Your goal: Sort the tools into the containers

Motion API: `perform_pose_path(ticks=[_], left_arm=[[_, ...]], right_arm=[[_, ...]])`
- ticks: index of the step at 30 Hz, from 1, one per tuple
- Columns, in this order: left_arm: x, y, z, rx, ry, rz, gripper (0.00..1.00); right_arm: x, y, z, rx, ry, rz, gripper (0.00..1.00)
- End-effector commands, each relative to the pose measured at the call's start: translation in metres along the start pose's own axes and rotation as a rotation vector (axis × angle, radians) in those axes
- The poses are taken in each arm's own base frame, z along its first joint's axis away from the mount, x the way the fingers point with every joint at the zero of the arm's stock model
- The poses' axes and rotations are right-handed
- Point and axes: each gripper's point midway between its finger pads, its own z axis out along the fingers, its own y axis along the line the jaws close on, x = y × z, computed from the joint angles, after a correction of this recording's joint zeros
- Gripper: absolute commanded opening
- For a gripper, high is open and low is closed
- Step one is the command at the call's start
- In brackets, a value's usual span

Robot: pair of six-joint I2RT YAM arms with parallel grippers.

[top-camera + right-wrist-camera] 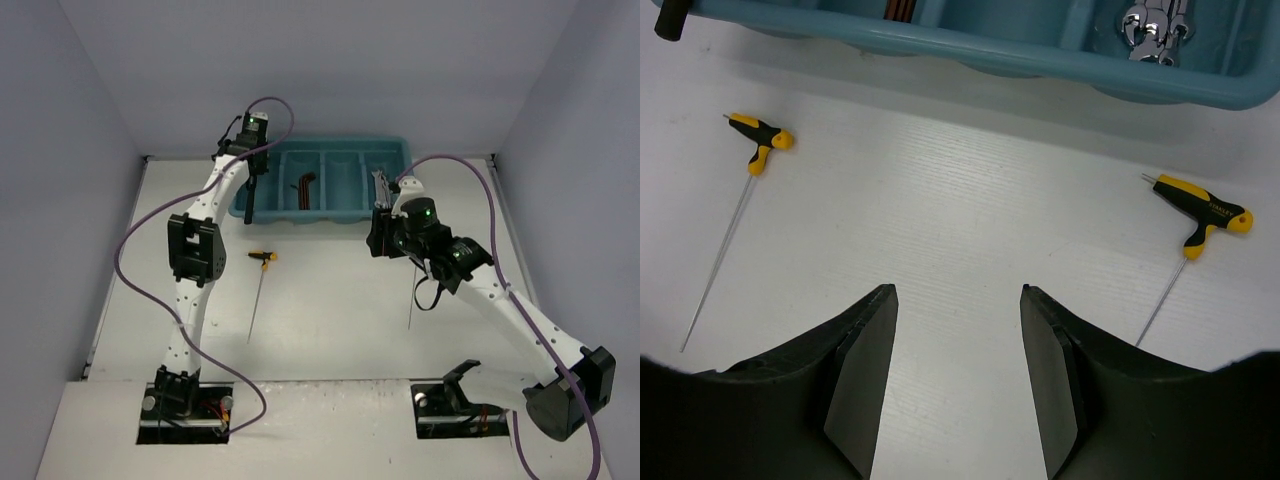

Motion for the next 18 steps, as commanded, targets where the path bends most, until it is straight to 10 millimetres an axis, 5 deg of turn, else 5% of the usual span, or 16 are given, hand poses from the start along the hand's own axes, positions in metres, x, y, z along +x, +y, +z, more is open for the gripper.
perform_pose_path(ticks=[1, 9, 14, 18], left_arm=[[-0.054, 0.002, -0.009, -0.018, -0.195, -0.010, 0.00], [-0.042, 0.000, 0.021, -0.038, -0.196, 0.003, 0.02], [-0.050, -0.006, 0.022, -0.015, -0.238, 0.000, 0.26], [-0.072, -0.006, 0.003, 0.000, -0.310, -0.017, 0.43]], right_arm=[[-0.019, 0.001, -0.004, 0.007, -0.055, 0.022, 0.50], [-0.010, -0.003, -0.005, 0.024, -0.019, 0.022, 0.50], [-0.006, -0.005, -0.007, 0.034, -0.005, 0.022, 0.50], [-0.005, -0.009, -0.010, 0.050, -0.003, 0.015, 0.50]])
